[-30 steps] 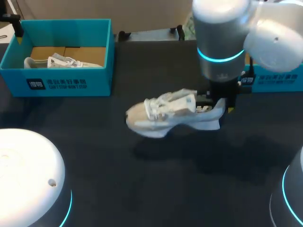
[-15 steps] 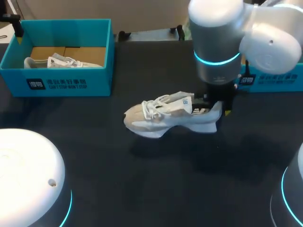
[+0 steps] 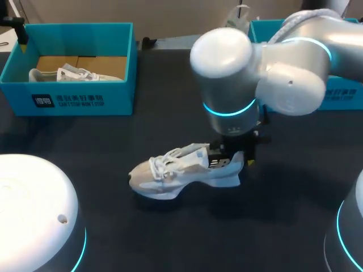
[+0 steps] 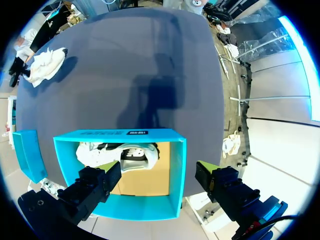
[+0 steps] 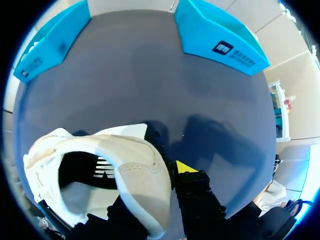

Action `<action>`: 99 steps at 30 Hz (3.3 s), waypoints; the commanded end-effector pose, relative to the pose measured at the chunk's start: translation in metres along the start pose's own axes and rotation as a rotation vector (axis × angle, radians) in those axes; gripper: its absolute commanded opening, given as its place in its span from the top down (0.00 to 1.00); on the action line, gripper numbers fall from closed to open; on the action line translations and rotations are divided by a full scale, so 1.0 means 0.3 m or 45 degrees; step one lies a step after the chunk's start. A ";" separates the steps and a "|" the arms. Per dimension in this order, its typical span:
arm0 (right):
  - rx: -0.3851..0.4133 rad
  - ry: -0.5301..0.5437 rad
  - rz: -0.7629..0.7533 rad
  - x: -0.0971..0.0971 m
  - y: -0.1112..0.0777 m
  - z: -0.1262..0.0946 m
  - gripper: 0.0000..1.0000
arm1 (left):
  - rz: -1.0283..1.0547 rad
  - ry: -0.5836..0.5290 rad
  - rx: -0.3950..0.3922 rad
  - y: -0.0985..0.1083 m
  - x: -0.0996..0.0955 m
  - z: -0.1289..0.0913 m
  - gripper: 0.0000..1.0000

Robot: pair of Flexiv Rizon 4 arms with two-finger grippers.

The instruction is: Take the shoe out of the shoebox, open the shoe tongue, remove and reinsert the insole, then place the shoe into the shoebox

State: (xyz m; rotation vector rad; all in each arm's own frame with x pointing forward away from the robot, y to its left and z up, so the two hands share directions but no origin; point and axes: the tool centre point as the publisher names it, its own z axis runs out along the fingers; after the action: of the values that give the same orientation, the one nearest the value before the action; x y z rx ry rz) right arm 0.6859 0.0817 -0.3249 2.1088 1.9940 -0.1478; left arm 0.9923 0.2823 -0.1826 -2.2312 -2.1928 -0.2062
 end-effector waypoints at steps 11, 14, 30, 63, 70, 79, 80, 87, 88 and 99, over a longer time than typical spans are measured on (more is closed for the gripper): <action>0.065 0.032 0.009 0.145 -0.049 0.070 1.00 | 0.000 0.003 -0.003 -0.003 0.001 0.000 0.00; 0.066 0.022 -0.003 0.149 -0.052 0.075 1.00 | 0.000 0.003 -0.003 -0.003 0.001 0.000 0.00; 0.098 0.025 -0.032 0.166 -0.050 0.125 1.00 | 0.000 0.003 -0.003 -0.003 0.001 0.000 0.00; 0.118 0.044 0.029 0.113 -0.053 0.050 0.00 | 0.000 0.003 -0.003 -0.003 0.001 0.000 0.00; 0.136 0.198 -0.020 0.042 -0.039 -0.086 0.00 | 0.000 0.003 -0.003 -0.003 0.001 0.000 0.00; -0.114 0.731 -0.439 -0.053 -0.046 -0.173 0.00 | 0.000 0.003 -0.003 -0.003 0.001 0.000 0.00; -0.132 0.772 -0.554 -0.067 -0.051 -0.165 0.00 | 0.000 0.003 -0.003 -0.003 0.001 0.000 0.00; -0.073 0.705 -0.574 -0.080 -0.051 -0.145 0.00 | 0.000 0.003 -0.003 -0.003 0.001 0.000 0.00; -0.073 0.705 -0.574 -0.080 -0.051 -0.145 0.00 | 0.000 0.003 -0.003 -0.003 0.001 0.000 0.00; -0.332 1.066 -0.846 -0.137 -0.029 -0.118 0.00 | 0.000 0.003 -0.003 -0.003 0.001 0.000 0.00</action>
State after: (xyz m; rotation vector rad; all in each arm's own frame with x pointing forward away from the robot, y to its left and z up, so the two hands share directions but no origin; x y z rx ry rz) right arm 0.6777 0.0680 -0.2804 1.5248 2.6767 0.2759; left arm 0.9923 0.2823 -0.1826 -2.2313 -2.1928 -0.2061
